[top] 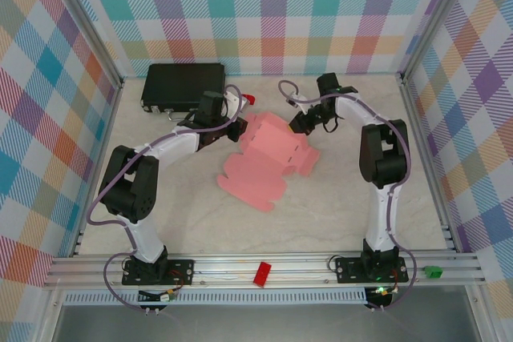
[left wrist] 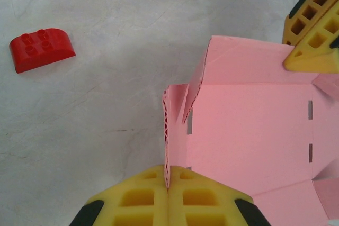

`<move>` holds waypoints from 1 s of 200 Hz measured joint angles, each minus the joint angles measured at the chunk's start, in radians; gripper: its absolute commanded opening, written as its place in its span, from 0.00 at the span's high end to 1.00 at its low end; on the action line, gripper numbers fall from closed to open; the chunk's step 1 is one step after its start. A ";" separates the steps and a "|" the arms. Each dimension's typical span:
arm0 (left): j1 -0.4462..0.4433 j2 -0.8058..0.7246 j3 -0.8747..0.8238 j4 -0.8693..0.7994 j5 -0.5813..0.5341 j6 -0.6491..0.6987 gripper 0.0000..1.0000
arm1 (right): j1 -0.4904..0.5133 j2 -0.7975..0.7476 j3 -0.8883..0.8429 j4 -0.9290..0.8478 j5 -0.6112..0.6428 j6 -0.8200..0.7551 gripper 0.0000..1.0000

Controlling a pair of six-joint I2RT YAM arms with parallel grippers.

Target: Fold the paper box

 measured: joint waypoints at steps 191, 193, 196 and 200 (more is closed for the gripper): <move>-0.002 -0.418 -0.561 0.060 -0.165 -0.423 0.51 | 0.151 -0.150 -0.203 0.321 0.354 -0.188 0.96; -0.002 -0.417 -0.565 0.060 -0.164 -0.434 0.52 | 0.153 -0.150 -0.206 0.325 0.359 -0.191 0.96; -0.002 -0.417 -0.570 0.060 -0.162 -0.434 0.53 | 0.156 -0.151 -0.210 0.331 0.365 -0.193 0.96; -0.002 -0.417 -0.576 0.060 -0.159 -0.449 0.53 | 0.159 -0.153 -0.216 0.340 0.374 -0.198 0.96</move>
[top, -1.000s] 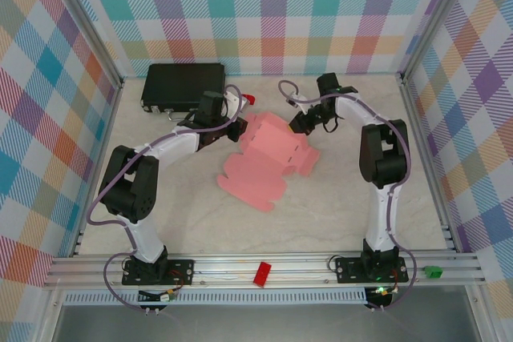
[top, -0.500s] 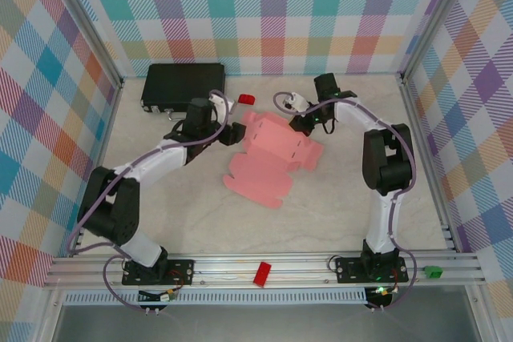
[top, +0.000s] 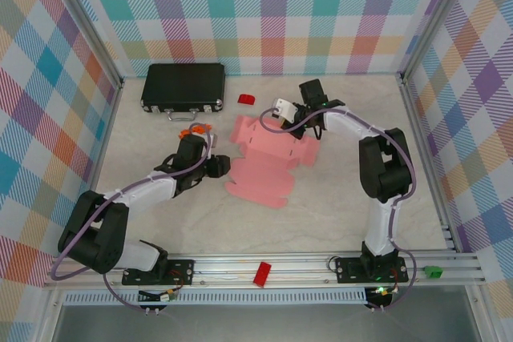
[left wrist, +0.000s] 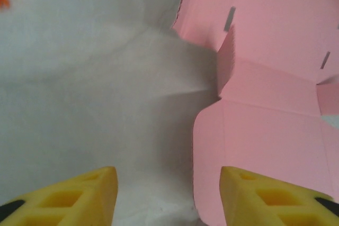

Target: Fold the paper box

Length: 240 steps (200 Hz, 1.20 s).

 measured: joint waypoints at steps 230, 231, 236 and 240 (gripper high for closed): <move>-0.090 0.194 -0.017 0.200 0.087 -0.166 0.67 | 0.135 -0.131 -0.309 0.533 0.324 -0.197 0.96; -0.090 0.194 -0.017 0.200 0.087 -0.166 0.67 | 0.135 -0.131 -0.309 0.533 0.325 -0.197 0.96; -0.090 0.193 -0.018 0.208 0.085 -0.165 0.66 | 0.135 -0.131 -0.309 0.539 0.328 -0.201 0.96; -0.090 0.190 -0.019 0.210 0.085 -0.165 0.66 | 0.135 -0.132 -0.309 0.542 0.330 -0.204 0.96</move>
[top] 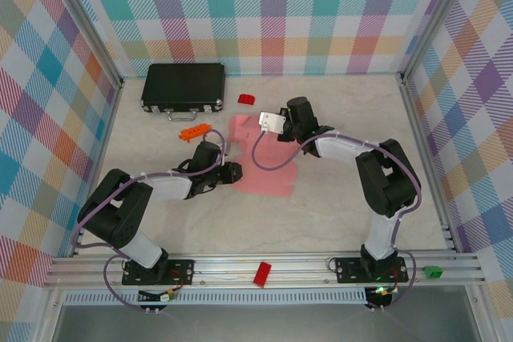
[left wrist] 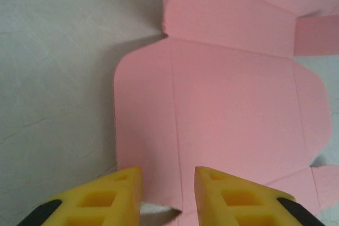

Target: Fold the paper box

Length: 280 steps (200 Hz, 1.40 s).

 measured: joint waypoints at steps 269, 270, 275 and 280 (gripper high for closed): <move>-0.073 0.094 -0.050 0.177 -0.016 -0.084 0.94 | 0.093 -0.078 -0.315 0.450 0.086 -0.161 0.96; -0.073 0.095 -0.050 0.179 -0.016 -0.084 0.94 | 0.095 -0.078 -0.319 0.455 0.089 -0.165 0.96; -0.073 0.097 -0.050 0.183 -0.016 -0.087 0.94 | 0.101 -0.078 -0.328 0.475 0.096 -0.174 0.96; -0.073 0.099 -0.050 0.186 -0.016 -0.087 0.93 | 0.106 -0.077 -0.337 0.496 0.102 -0.185 0.96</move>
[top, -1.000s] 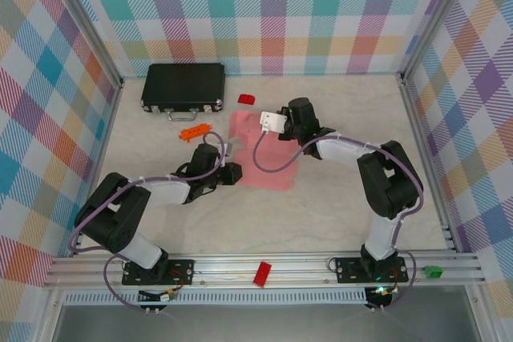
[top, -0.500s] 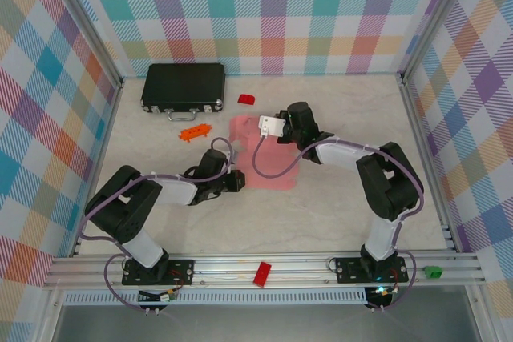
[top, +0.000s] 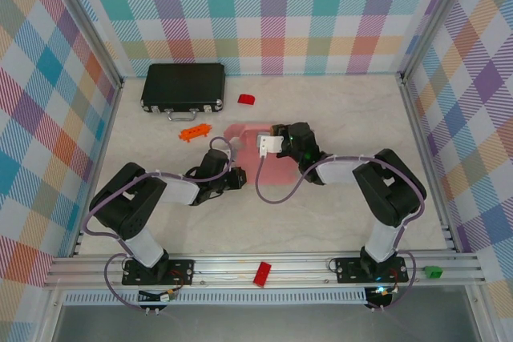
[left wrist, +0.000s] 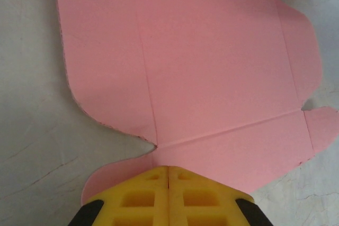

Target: Fold the paper box

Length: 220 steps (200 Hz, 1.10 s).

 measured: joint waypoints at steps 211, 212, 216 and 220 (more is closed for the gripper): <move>0.000 -0.018 -0.013 0.010 -0.006 -0.005 0.82 | 0.055 0.151 -0.116 0.450 0.132 -0.130 0.94; 0.000 -0.020 -0.013 0.008 -0.006 -0.004 0.81 | 0.055 0.151 -0.116 0.450 0.132 -0.131 0.94; 0.000 -0.027 -0.013 0.000 -0.005 0.001 0.79 | 0.055 0.151 -0.116 0.451 0.134 -0.131 0.94; 0.000 -0.035 -0.013 -0.009 -0.004 0.008 0.77 | 0.055 0.151 -0.116 0.452 0.135 -0.131 0.94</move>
